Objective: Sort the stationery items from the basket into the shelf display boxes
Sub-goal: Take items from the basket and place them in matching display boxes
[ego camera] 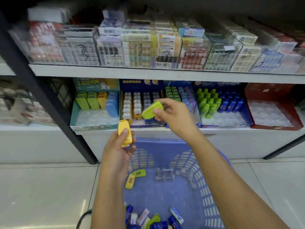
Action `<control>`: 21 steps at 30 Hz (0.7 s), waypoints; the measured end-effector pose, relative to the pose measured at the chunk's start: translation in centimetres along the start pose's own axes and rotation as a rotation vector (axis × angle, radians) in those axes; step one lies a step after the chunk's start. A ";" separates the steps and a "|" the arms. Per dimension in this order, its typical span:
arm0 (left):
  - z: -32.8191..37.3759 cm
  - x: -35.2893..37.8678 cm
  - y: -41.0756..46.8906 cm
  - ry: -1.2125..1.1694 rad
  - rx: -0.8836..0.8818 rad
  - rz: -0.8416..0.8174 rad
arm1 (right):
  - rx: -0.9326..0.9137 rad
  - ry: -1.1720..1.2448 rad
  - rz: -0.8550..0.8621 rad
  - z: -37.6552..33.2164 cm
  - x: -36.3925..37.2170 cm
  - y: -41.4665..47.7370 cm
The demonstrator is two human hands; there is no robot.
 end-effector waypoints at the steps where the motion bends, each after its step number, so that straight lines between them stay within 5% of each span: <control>1: 1.0 -1.1 0.2 0.016 0.029 0.034 | -0.034 -0.047 0.003 -1.0 1.2 0.8; 9: 4.8 -8.3 0.7 -0.030 0.085 0.222 | -0.285 -0.426 -0.109 -6.6 14.8 8.0; 13: 5.3 -10.6 0.9 -0.126 0.058 0.253 | -0.288 -0.604 -0.276 -5.6 21.9 10.8; 21: 5.8 -13.2 1.3 -0.204 0.041 0.266 | -0.238 -0.638 -0.299 -4.5 25.0 12.1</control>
Point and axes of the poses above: each hand's wrist, its own y-axis towards the middle knuckle, its own x-axis out of the palm, z = x × y, the point moved 10 cm from there along y, towards the middle knuckle, and after that the axes turned 2 degrees about y, right-handed, at the moved point
